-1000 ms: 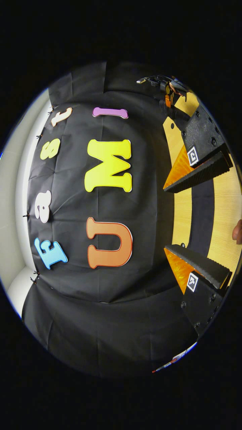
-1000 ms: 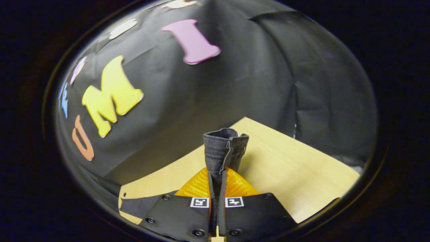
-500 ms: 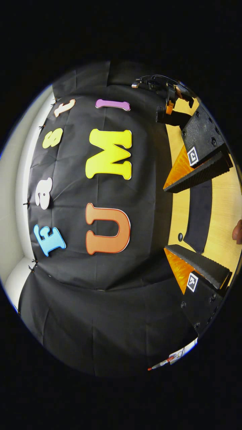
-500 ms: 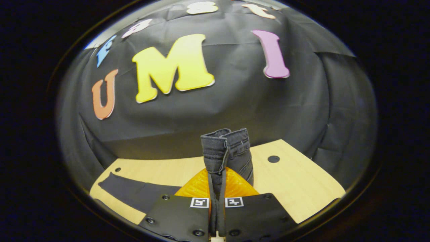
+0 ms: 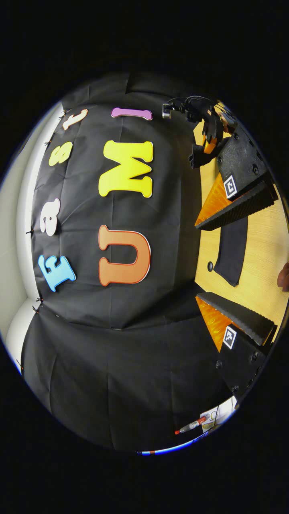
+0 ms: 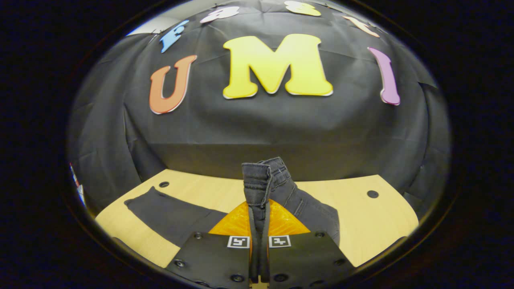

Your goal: Grasp the waist and the cuffs of the jeans and fold them to make the two legs overlap; first hold the waist and fold one-third of the jeans toward the cuffs, then hold the cuffs and fold the remaining one-third in the same direction to finish folding.

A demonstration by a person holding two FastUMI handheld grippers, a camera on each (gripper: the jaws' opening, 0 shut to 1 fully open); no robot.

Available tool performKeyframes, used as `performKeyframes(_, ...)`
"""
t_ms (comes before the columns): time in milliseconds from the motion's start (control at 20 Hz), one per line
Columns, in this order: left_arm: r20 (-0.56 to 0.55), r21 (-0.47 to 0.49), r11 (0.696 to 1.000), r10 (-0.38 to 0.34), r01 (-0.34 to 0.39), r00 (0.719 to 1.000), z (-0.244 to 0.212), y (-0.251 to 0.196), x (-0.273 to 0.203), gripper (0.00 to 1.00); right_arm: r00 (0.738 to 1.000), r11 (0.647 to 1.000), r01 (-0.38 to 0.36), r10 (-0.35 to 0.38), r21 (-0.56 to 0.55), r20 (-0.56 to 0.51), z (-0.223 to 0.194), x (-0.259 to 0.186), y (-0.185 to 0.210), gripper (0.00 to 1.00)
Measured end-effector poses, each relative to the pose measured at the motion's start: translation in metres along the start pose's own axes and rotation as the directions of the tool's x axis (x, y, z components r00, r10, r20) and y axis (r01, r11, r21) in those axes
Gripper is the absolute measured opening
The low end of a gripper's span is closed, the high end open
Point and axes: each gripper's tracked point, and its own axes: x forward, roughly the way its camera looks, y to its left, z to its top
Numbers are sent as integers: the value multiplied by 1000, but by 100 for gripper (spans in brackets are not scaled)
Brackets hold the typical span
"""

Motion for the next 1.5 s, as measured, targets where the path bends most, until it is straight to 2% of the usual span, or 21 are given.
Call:
performKeyframes(200, -18, -7, 1000, 26, -26, 1000, -12, 6, 0, 99, 995, 995, -78, 74, -55, -61, -32, 8, 50, 3)
performKeyframes(300, -25, -8, 1000, 28, -29, 999, -14, 8, 0, 99, 991, 991, -95, 86, -90, -105, -54, 11, 68, 0)
performKeyframes(350, -26, -9, 1000, 29, -29, 999, -15, 8, 1, 99, 988, 990, -99, 85, -102, -129, -66, 16, 72, 3)
performKeyframes(600, -29, -24, 1000, 19, -20, 999, -19, 4, 9, 99, 974, 974, -119, 77, -192, -215, -113, 28, 85, 3)
performKeyframes(650, -28, -23, 1000, 16, -16, 999, -19, 3, 9, 99, 971, 973, -124, 79, -193, -225, -117, 30, 87, 0)
performKeyframes(750, -26, -22, 1000, 13, -14, 1000, -19, 2, 12, 99, 962, 972, -167, 124, -164, -243, -125, 28, 95, 10)
performKeyframes(800, -26, -25, 1000, 12, -13, 1000, -19, 3, 14, 99, 954, 967, -214, 177, -138, -243, -123, 25, 107, 30)
performKeyframes(850, -25, -29, 999, 14, -15, 1000, -20, 3, 14, 99, 955, 967, -204, 161, -155, -248, -126, 24, 105, 50)
performKeyframes(950, -31, -36, 999, 22, -24, 999, -24, 7, 19, 99, 953, 961, -220, 175, -170, -248, -123, 23, 108, 90)
performKeyframes(1000, -39, -48, 999, 21, -23, 999, -29, 6, 20, 99, 954, 960, -225, 182, -164, -238, -119, 21, 111, 97)
performKeyframes(1150, -88, -123, 992, -17, 6, 996, -53, 3, 32, 99, 966, 959, -222, 192, -174, -173, -86, 13, 108, 97)
performKeyframes(1300, -198, -238, 971, -82, 34, 977, -106, -10, 49, 99, 975, 961, -215, 202, -174, -90, -40, -3, 98, 94)
performKeyframes(1400, -282, -363, 931, -146, 35, 948, -144, -20, 59, 99, 980, 964, -200, 197, -173, -35, -7, -21, 85, 94)
performKeyframes(1500, -324, -498, 867, -191, 4, 926, -172, -21, 71, 99, 981, 971, -187, 191, -151, 13, 26, -40, 66, 94)
